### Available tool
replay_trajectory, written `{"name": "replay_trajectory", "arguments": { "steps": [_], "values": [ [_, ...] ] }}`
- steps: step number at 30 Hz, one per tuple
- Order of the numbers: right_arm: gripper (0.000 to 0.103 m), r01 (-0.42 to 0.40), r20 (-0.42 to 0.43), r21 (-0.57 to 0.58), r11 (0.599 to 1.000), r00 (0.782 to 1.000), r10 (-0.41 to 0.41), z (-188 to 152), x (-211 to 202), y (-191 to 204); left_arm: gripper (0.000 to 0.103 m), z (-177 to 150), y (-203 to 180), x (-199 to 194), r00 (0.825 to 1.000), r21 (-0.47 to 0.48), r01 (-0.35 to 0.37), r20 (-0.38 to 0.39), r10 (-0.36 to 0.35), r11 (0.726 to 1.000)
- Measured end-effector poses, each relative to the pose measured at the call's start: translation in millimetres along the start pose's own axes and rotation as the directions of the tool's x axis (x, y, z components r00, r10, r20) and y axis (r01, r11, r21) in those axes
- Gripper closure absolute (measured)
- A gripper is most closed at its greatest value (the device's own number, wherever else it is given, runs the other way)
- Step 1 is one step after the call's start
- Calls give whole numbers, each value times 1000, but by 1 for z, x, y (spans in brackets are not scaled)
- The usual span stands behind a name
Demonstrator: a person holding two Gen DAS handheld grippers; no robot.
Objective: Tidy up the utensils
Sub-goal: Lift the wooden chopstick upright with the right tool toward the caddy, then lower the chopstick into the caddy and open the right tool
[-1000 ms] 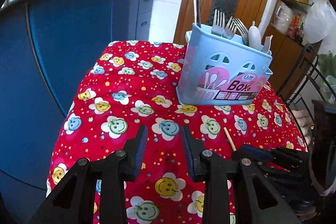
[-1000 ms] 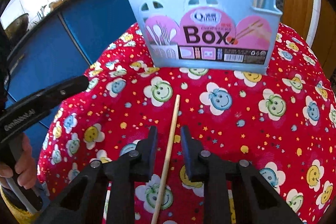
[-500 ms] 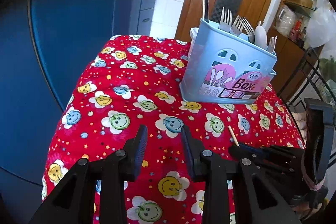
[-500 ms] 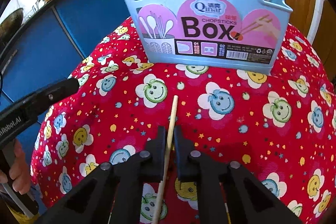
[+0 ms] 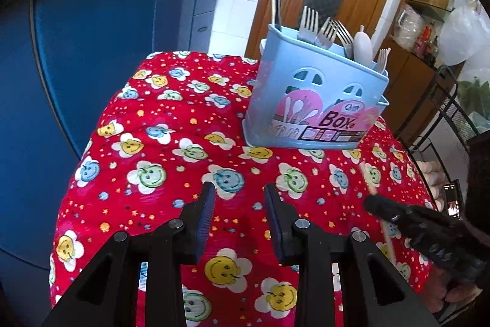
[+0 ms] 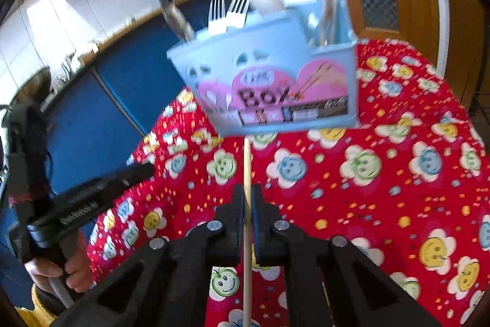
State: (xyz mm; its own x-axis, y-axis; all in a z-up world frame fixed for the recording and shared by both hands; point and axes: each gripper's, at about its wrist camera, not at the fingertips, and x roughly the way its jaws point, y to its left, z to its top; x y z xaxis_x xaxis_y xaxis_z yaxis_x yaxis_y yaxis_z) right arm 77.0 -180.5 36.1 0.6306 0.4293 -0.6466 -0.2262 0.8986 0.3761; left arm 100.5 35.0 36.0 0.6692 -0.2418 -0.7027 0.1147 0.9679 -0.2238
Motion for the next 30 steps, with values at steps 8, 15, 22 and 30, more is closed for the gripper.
{"name": "replay_trajectory", "arguments": {
  "steps": [8,15,22,30],
  "values": [
    [97,-8,181,17,1000,983,5,19,-49,-16,69,1,-12,3,1000,9,21,0,-21,1000],
    [97,10,268,45,999,963,-21,43,-66,-35,69,1,-23,7,1000,20,25,-5,-25,999],
    [97,30,378,58,998,924,-50,77,-70,-43,69,5,-32,10,999,36,39,5,-39,999],
    [97,40,451,83,996,889,-74,117,-50,-56,69,11,-39,15,999,52,45,26,-47,998]
  ]
}}
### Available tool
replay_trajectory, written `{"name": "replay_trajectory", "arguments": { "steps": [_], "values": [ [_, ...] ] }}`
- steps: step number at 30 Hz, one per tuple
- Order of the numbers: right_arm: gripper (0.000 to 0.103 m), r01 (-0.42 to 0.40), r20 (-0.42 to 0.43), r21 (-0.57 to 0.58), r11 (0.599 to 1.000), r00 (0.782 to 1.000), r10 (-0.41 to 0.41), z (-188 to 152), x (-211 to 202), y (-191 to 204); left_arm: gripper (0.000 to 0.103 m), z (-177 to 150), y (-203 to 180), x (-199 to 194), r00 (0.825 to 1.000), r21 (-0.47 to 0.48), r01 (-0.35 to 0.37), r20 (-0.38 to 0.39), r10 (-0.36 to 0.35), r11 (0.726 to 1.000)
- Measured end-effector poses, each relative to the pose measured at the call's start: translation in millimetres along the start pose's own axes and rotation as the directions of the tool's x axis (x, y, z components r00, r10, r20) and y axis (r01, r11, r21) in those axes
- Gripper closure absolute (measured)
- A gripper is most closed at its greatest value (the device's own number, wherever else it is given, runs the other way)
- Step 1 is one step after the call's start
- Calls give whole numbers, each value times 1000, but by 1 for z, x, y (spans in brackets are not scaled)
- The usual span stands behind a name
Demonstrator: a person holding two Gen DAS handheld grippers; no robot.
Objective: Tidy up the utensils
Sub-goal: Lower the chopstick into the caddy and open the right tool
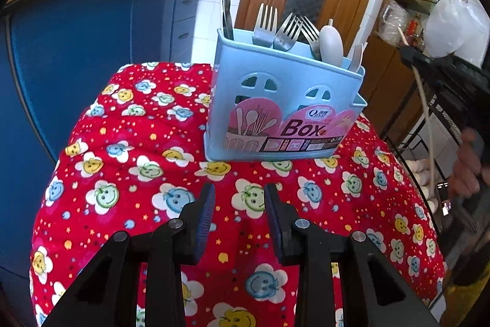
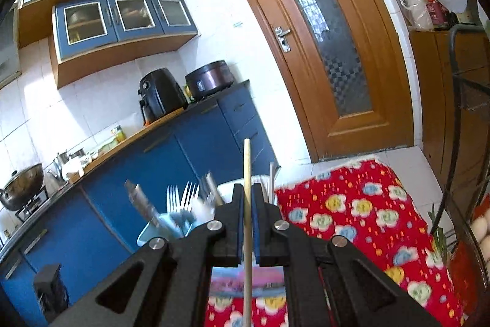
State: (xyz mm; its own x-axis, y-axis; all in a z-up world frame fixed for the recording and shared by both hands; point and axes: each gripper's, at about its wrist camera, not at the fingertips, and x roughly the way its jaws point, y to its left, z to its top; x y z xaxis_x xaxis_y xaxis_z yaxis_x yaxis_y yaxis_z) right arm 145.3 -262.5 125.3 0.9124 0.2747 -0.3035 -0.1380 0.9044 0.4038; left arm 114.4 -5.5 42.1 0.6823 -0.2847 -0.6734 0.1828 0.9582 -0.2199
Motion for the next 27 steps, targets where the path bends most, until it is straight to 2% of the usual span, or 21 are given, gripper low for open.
{"name": "replay_trajectory", "arguments": {
  "steps": [9,19,27],
  "values": [
    [97,48,117,-7,999,992,-47,22,35,-1,69,7,4,4,1000,3,15,16,-15,1000],
    [97,149,226,-61,987,965,-132,34,64,8,69,9,11,12,1000,-10,19,20,-19,1000],
    [97,213,269,-122,969,947,-174,22,76,15,69,8,11,15,1000,-15,22,19,-21,1000]
  ]
}}
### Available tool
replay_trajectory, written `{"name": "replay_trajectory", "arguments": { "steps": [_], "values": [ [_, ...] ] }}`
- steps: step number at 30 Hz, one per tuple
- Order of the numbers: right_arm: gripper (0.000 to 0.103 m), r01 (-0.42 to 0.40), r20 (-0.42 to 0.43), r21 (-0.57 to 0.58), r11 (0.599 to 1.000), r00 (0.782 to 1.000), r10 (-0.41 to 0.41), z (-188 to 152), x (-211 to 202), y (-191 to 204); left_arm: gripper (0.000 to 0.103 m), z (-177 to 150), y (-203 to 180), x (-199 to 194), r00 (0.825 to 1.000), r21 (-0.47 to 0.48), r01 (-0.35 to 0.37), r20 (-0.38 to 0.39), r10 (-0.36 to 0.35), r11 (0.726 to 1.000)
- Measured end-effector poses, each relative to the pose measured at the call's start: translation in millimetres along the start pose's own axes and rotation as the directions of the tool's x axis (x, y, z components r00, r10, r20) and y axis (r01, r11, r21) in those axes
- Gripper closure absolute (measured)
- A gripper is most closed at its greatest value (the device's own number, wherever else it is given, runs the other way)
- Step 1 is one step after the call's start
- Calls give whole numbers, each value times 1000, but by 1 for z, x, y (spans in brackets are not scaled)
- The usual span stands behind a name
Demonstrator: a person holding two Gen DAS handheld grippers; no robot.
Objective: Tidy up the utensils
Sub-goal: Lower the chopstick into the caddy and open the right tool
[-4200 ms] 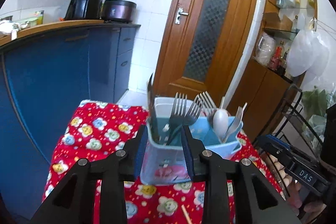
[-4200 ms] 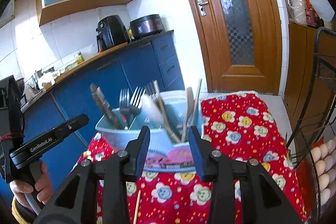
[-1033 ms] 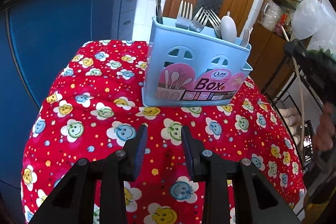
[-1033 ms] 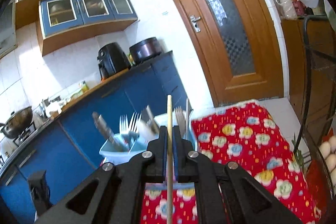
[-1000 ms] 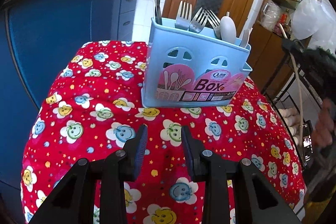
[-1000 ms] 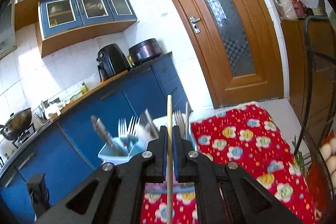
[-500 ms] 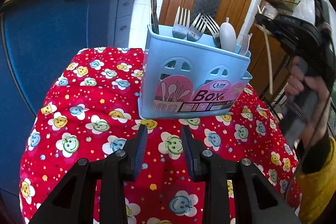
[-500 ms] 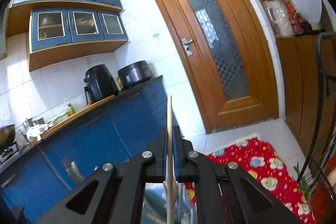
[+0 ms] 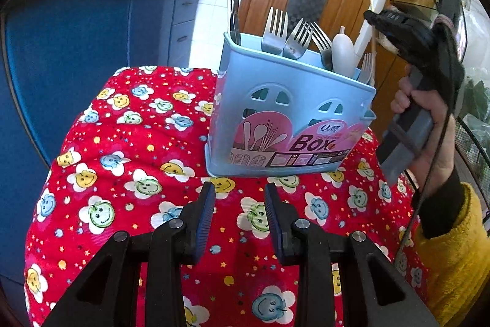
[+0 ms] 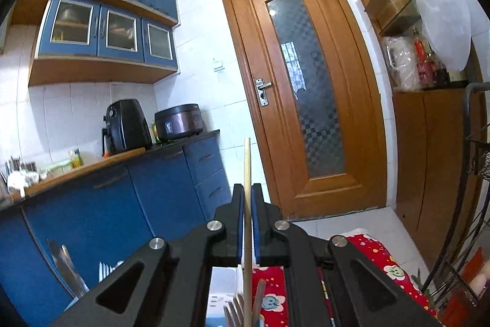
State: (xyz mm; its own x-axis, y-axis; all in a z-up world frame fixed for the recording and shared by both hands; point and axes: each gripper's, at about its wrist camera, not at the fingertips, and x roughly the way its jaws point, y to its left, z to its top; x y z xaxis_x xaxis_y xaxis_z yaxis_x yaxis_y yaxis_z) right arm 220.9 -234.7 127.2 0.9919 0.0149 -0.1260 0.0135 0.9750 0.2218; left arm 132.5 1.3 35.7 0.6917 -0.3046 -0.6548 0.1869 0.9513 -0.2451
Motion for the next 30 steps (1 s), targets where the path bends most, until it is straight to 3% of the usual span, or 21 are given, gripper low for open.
{"name": "replay_trajectory", "arguments": {
  "steps": [3,9,13,24,30],
  "values": [
    [97,11,5,-30,999,1000,-11,-7,-3,2,69,0,1,0,1000,1,4,3,-4,1000],
    [95,-14,-64,-10,1000,998,14,-20,-11,-3,69,-1,1,0,1000,-1,7,4,-7,1000],
    [69,-45,-111,20,999,993,47,-19,-22,-6,69,-1,1,-2,1000,-4,5,6,-5,1000],
    [62,-93,-207,73,993,972,106,-14,-71,-12,69,-3,-13,-22,999,23,-10,45,9,1000],
    [57,-106,-274,106,989,953,131,-30,-107,-16,69,-8,-20,-33,997,36,-29,66,26,999]
  ]
}}
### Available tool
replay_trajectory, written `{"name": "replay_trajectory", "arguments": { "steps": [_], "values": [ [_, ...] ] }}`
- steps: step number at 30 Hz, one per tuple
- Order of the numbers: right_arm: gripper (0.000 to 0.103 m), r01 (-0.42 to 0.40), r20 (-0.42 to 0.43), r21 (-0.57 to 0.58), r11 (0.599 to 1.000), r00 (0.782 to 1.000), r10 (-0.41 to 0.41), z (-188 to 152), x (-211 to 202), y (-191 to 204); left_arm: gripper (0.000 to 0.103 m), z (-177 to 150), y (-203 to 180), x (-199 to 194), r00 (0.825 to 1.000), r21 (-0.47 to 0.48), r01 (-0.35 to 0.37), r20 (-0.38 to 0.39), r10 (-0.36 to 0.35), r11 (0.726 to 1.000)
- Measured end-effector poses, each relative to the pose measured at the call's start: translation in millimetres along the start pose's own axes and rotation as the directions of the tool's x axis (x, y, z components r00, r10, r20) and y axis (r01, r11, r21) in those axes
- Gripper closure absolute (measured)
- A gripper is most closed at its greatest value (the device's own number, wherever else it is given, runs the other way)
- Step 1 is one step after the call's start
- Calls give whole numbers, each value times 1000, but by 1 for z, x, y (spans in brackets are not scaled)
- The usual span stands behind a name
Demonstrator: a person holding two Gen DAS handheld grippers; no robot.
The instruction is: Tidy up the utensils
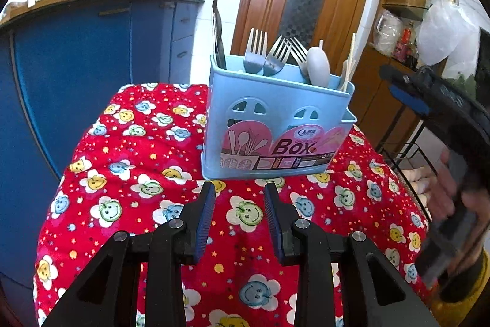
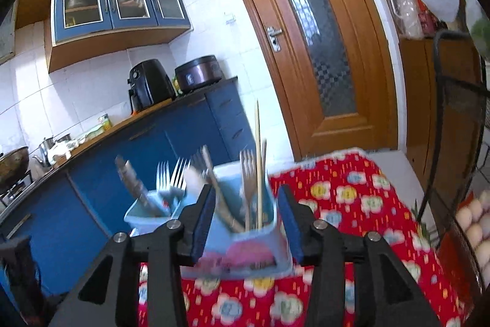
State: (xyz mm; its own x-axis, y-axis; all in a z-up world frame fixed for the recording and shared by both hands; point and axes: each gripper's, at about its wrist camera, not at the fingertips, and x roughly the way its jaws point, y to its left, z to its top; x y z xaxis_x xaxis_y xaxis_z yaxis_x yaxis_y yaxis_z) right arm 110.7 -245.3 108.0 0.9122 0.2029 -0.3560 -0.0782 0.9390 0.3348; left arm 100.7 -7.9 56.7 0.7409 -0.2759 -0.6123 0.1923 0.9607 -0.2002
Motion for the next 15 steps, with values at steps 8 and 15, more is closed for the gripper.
{"name": "replay_trajectory", "arguments": {
  "steps": [8,15],
  "values": [
    [52,15,-67,-32,999,998,-18,-39,-30,1,61,-9,-6,-10,1000,6,-13,7,13,1000],
    [39,13,-106,-85,996,994,-22,-68,-44,7,54,-21,-9,-15,999,12,-47,21,46,999]
  ]
}}
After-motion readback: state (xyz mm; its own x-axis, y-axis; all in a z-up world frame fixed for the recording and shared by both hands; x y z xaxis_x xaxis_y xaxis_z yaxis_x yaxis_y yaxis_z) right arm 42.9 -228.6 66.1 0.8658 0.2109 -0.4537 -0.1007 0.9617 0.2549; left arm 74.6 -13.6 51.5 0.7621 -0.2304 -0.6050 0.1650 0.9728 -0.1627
